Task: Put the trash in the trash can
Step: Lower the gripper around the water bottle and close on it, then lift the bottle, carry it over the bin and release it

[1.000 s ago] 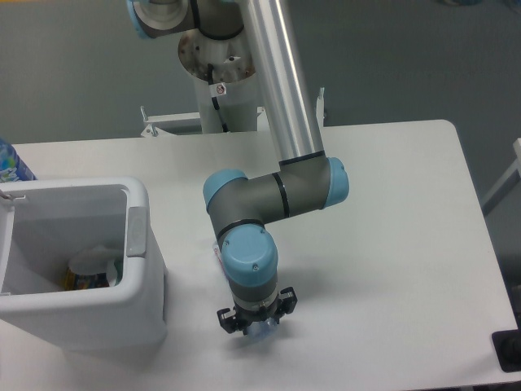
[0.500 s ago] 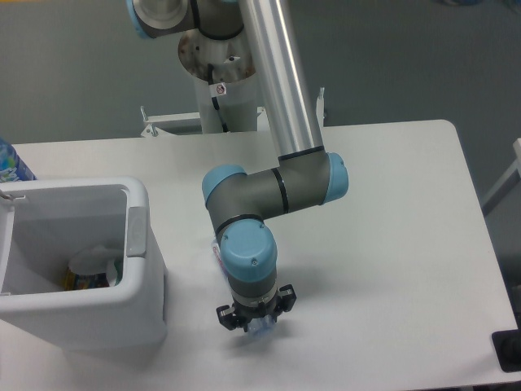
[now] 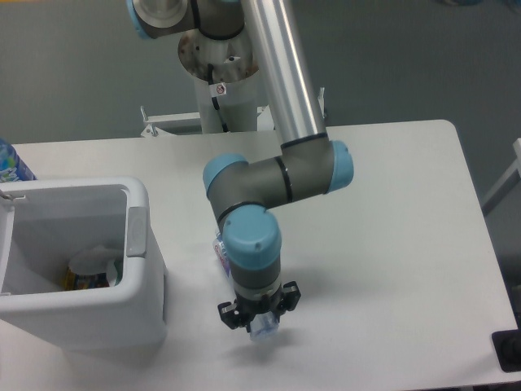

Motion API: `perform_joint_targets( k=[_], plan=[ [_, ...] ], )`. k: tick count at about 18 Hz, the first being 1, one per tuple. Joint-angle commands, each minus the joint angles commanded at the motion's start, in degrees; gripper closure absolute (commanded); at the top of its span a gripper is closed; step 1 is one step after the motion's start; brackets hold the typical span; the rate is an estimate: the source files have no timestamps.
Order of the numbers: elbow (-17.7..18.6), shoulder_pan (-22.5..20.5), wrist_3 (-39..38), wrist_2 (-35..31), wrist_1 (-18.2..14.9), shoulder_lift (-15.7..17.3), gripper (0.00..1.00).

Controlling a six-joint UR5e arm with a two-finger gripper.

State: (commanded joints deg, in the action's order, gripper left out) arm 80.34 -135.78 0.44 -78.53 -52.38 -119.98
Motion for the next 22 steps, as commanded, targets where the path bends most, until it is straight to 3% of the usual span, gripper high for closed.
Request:
perform_joint_targets(
  k=[2,4,8,13,17,22],
  plan=[
    [-1.14,-2.03,0.00,5.74,0.00,1.94,0.45],
    [-3.42,-2.65,-0.61,6.20,0.09,3.08,0.44],
    [-10.80,-4.75,-3.07,11.63,0.18,3.18,0.44],
    [-15.73,-5.81,-3.34,15.07,1.31,4.05,0.44],
    [-16.79,-5.99,-3.43,15.77,7.11,5.98,0.44],
    [-16.71,-3.98,-3.51,17.97,7.65,8.80,0.44]
  ],
)
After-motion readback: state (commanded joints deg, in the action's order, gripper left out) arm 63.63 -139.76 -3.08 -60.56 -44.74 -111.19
